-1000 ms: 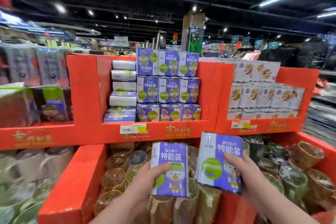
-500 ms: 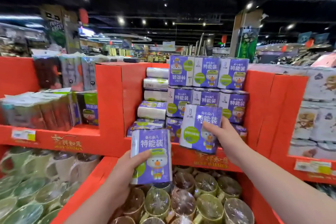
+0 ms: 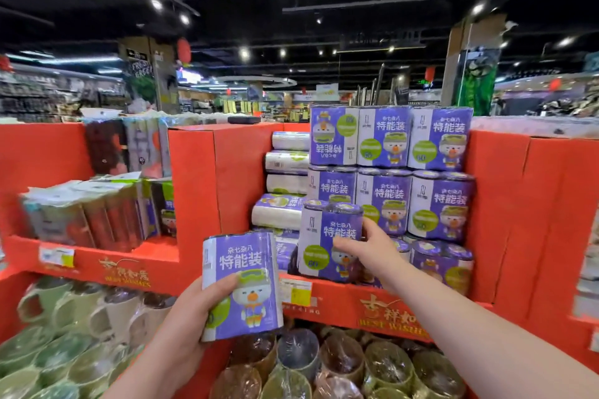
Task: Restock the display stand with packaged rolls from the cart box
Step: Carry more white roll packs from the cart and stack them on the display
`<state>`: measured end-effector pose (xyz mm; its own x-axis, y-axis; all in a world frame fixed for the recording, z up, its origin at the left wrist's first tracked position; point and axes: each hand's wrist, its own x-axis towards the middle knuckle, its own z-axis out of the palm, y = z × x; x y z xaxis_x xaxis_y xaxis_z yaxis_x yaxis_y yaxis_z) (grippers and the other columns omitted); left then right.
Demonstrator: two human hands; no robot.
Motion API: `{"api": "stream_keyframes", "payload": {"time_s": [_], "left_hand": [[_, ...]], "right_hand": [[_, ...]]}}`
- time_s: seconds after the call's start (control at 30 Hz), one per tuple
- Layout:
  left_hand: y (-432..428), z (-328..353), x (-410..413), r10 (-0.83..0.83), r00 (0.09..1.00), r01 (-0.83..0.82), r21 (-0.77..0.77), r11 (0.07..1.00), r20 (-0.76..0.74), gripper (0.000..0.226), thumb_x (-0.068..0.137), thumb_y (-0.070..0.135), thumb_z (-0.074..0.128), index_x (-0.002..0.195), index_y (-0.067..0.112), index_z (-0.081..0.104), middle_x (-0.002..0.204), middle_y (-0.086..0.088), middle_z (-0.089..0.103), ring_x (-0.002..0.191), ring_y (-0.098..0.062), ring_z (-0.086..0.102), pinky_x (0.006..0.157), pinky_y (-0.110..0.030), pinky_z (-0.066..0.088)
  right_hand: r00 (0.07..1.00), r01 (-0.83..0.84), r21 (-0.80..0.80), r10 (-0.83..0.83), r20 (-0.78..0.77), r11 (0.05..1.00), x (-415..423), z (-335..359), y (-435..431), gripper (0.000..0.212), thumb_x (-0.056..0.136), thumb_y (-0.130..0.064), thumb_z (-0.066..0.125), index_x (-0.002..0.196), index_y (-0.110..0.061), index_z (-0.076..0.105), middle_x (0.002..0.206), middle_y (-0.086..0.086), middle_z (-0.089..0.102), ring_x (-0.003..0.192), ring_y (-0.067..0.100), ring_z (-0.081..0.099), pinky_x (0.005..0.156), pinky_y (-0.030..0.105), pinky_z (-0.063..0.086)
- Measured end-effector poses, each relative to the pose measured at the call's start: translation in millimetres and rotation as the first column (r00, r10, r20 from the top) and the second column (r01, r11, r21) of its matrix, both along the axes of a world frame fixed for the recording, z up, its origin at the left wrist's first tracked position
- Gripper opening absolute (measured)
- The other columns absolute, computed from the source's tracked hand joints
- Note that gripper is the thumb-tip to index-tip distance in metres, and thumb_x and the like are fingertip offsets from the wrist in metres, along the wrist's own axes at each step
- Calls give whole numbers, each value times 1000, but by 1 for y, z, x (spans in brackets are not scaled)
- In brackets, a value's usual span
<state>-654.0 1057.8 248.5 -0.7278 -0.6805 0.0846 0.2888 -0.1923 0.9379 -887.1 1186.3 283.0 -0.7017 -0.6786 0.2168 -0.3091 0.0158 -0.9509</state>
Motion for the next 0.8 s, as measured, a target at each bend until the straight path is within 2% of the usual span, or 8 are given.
{"api": "stream_keyframes", "payload": {"time_s": [0.23, 0.37, 0.47, 0.57, 0.63, 0.7, 0.77, 0.8], "left_hand": [[-22, 8, -19, -95, 995, 95, 0, 995, 21, 50, 67, 17, 70, 114, 3, 63, 102, -22, 72, 78, -32, 72, 65, -39, 61], [-28, 10, -24, -141, 989, 140, 28, 990, 33, 48, 68, 18, 65, 113, 1, 62, 100, -23, 72, 71, -28, 73, 58, -34, 61], [-28, 12, -24, -172, 985, 171, 13, 985, 31, 49, 64, 13, 71, 111, 2, 63, 96, -20, 73, 67, -25, 73, 51, -29, 57], [-30, 11, -24, -180, 983, 179, 30, 983, 20, 46, 69, 18, 63, 112, 1, 63, 96, -20, 73, 67, -25, 73, 51, -29, 58], [-32, 9, -23, -188, 982, 187, 37, 982, 23, 48, 70, 19, 61, 114, 0, 62, 99, -22, 72, 69, -26, 73, 54, -30, 59], [-33, 9, -21, -196, 980, 195, 38, 980, 21, 47, 70, 18, 61, 114, 1, 62, 99, -21, 72, 69, -26, 73, 54, -30, 59], [-33, 12, -18, -196, 980, 196, 37, 980, 13, 43, 70, 17, 61, 110, 2, 63, 96, -20, 73, 66, -25, 73, 51, -29, 57], [-33, 13, -16, -191, 982, 191, 35, 981, 9, 41, 70, 17, 61, 108, 2, 63, 94, -20, 74, 64, -24, 72, 49, -27, 57]], "right_hand": [[991, 98, 45, -94, -94, 994, 4, 2, -2, 30, 82, -20, 73, 105, -23, 54, 102, -8, 63, 87, 3, 60, 72, 24, 50], [980, 158, 75, -147, -133, 985, 4, 0, -2, 30, 79, -16, 75, 93, -28, 52, 98, -3, 64, 83, 14, 64, 78, 34, 53], [958, 198, 158, -157, -238, 967, 6, 1, -4, 31, 77, -20, 76, 98, -20, 54, 95, -5, 63, 88, 16, 62, 79, 32, 50], [950, 224, 197, -168, -264, 954, 11, -3, -8, 35, 77, -22, 76, 102, -20, 52, 100, -4, 62, 89, 14, 60, 77, 28, 46], [947, 219, 231, -150, -283, 948, 14, -10, -12, 44, 75, -22, 78, 109, -22, 50, 109, -2, 61, 93, 13, 60, 81, 30, 49], [940, 222, 259, -135, -314, 940, 20, -12, -13, 71, 74, -22, 77, 133, -24, 37, 121, -3, 54, 102, 12, 58, 85, 27, 47], [873, 289, 299, -123, -471, 909, 23, -7, -13, 92, 74, -27, 73, 147, -35, 16, 137, -3, 39, 120, 16, 47, 91, 29, 43], [804, 331, 306, -96, -587, 893, 23, -4, -12, 93, 77, -30, 70, 149, -39, 11, 145, -5, 32, 129, 17, 39, 97, 32, 41]]}}
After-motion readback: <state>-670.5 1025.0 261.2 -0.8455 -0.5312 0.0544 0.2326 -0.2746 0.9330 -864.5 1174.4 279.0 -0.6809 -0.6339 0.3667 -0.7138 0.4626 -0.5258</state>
